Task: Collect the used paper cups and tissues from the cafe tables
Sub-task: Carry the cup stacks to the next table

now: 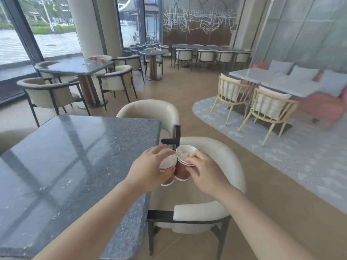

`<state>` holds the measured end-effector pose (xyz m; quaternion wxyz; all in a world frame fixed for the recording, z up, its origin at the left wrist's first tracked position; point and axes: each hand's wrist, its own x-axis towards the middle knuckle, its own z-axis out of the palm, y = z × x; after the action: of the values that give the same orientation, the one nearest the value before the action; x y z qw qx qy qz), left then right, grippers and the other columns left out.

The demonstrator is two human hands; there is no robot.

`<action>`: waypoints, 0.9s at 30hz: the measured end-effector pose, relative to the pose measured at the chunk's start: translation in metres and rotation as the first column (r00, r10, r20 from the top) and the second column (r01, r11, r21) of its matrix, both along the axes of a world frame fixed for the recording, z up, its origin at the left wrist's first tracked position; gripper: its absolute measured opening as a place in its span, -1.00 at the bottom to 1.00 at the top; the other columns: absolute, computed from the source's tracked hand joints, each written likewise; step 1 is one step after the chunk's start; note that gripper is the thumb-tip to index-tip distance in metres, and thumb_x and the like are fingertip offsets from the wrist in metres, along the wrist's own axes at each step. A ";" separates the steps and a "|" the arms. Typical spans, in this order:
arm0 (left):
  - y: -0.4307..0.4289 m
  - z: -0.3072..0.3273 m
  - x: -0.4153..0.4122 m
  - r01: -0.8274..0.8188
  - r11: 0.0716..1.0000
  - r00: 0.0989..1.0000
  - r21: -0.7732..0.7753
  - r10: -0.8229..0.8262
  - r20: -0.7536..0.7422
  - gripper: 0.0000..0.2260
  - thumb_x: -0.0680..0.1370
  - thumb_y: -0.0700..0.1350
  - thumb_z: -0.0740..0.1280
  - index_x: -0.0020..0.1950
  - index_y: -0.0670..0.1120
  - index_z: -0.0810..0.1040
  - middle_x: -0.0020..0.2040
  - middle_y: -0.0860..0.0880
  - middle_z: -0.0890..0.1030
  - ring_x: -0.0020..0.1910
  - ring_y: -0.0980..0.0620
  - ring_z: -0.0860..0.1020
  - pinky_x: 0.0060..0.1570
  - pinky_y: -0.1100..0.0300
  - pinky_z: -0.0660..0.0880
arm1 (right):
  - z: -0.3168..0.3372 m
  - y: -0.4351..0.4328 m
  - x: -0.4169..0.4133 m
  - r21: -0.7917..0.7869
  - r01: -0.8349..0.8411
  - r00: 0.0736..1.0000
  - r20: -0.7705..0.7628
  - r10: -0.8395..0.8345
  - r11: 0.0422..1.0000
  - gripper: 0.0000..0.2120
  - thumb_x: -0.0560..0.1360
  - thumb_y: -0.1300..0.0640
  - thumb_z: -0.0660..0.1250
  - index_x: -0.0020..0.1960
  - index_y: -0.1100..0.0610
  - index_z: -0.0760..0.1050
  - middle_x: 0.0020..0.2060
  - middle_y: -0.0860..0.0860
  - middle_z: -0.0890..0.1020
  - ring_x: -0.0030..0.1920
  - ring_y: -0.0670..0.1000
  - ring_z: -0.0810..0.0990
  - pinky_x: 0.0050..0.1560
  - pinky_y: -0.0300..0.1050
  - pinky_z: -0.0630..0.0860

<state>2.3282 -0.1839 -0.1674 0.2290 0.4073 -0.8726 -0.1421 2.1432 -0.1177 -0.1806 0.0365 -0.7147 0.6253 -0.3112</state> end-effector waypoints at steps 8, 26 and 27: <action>0.043 -0.003 -0.162 0.252 0.967 0.967 0.031 -0.253 0.036 -0.57 0.40 0.09 0.35 0.28 0.21 0.46 0.38 0.13 0.39 0.31 0.03 0.41 0.23 0.10 0.42 | -0.005 0.095 -0.136 0.039 0.264 0.964 0.017 -0.265 0.964 -0.85 0.47 0.20 0.32 0.03 0.09 0.56 -0.05 -0.05 0.51 -0.07 -0.03 0.49 -0.10 -0.22 0.37; 0.196 -0.013 -0.529 0.715 0.697 0.699 0.059 -0.708 -0.105 -0.57 0.37 0.07 0.41 0.21 0.28 0.45 0.20 0.16 0.52 0.18 0.02 0.48 0.17 0.09 0.41 | -0.002 0.311 -0.426 0.058 0.716 0.697 -0.003 -0.717 0.695 -0.80 0.46 0.23 0.33 0.06 0.06 0.57 0.06 -0.10 0.52 0.04 -0.04 0.49 0.05 -0.16 0.43; 0.201 -0.014 -0.542 0.737 0.673 0.675 0.066 -0.729 -0.112 -0.57 0.35 0.08 0.40 0.20 0.30 0.44 0.19 0.16 0.53 0.19 0.02 0.48 0.16 0.09 0.41 | -0.003 0.318 -0.435 0.057 0.732 0.680 -0.006 -0.733 0.679 -0.79 0.45 0.24 0.33 0.05 0.06 0.58 0.06 -0.09 0.52 0.03 -0.03 0.50 0.05 -0.18 0.42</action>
<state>1.7865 0.0171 -0.1814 0.1638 0.0288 -0.9444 -0.2835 1.7085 0.2008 -0.1835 -0.0662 -0.4013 0.8667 -0.2887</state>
